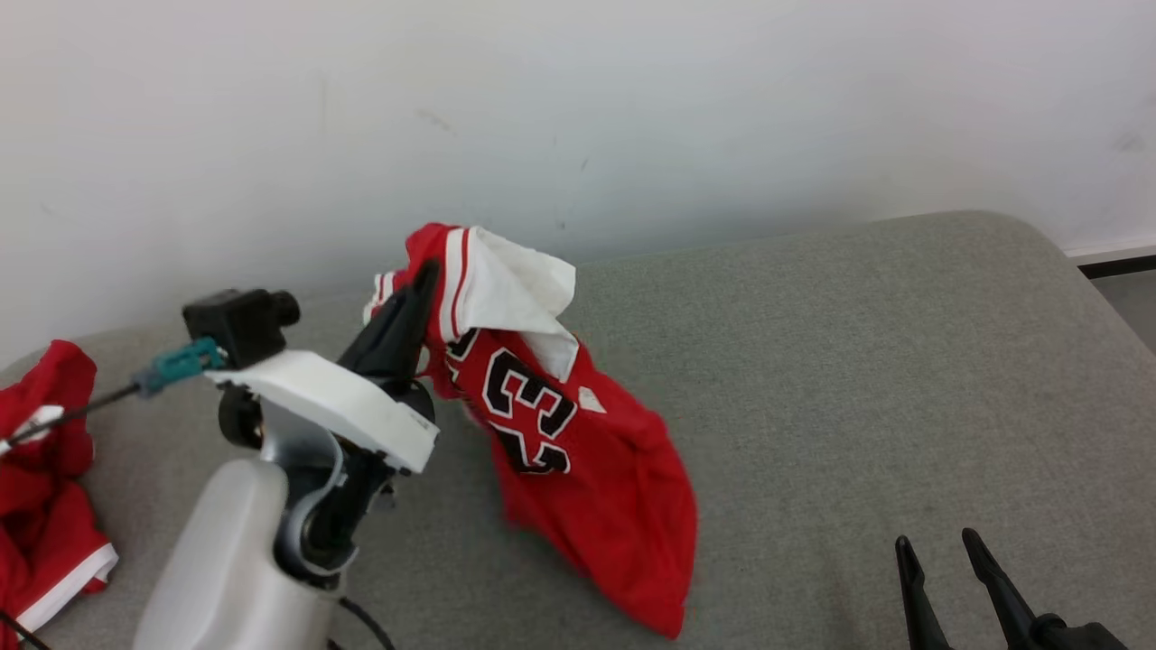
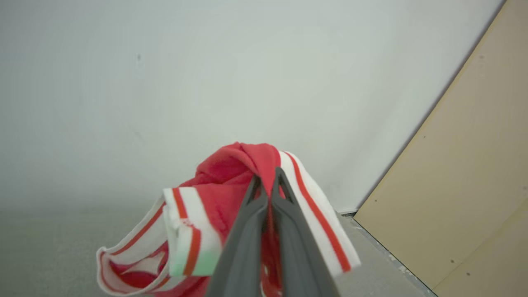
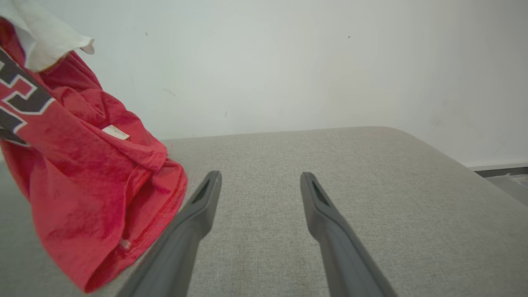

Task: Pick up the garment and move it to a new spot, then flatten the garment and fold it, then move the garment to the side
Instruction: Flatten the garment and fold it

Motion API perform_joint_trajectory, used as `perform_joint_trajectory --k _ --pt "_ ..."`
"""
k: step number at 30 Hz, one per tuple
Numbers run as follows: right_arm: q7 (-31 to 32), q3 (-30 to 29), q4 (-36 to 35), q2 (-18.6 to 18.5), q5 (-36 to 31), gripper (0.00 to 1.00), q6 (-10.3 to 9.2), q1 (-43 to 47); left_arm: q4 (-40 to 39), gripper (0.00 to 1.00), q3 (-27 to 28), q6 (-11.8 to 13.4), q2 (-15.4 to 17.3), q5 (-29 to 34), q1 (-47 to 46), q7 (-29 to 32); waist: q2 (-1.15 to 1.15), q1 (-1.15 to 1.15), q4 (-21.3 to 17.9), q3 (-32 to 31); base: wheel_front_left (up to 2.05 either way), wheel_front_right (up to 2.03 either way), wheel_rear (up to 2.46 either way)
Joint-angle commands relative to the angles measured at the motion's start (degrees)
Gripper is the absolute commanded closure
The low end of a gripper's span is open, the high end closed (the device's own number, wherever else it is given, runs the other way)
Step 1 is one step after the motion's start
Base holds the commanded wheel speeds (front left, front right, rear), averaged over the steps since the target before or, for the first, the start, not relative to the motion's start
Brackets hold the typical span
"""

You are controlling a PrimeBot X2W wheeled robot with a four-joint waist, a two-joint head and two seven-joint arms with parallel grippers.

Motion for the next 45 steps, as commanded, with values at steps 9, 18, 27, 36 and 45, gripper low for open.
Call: perform_joint_trajectory --k 9,18,27,36,45 --pt "0.1 0.2 0.4 -0.4 0.4 0.0 -0.17 0.5 -20.5 1.0 2.7 -0.3 4.9 -14.7 -0.6 17.3 0.0 0.0 0.0 -1.2 0.0 0.0 0.0" --pt "0.1 0.6 0.8 -0.1 0.8 0.0 -0.17 0.4 -32.4 1.0 3.0 1.5 4.9 -25.0 2.0 25.8 0.0 0.0 0.6 -1.5 0.0 0.0 0.0" --pt "0.0 2.4 0.9 0.1 0.7 0.0 -0.17 -1.4 -26.0 1.0 -3.5 0.9 4.3 -23.7 4.1 28.6 0.0 0.0 -0.3 -0.7 0.0 0.0 0.0" --pt "0.1 4.1 1.3 0.2 1.3 0.0 -0.17 -3.4 -4.0 1.0 -10.5 -0.7 3.4 -13.4 -2.1 20.0 0.0 0.0 -5.1 2.2 0.0 0.0 0.0" --pt "0.1 4.6 1.6 0.9 1.8 0.0 -0.16 -4.3 17.0 1.0 -12.7 -0.8 3.0 -1.1 -12.7 -0.9 0.0 0.0 -9.6 5.2 0.0 0.0 0.0"
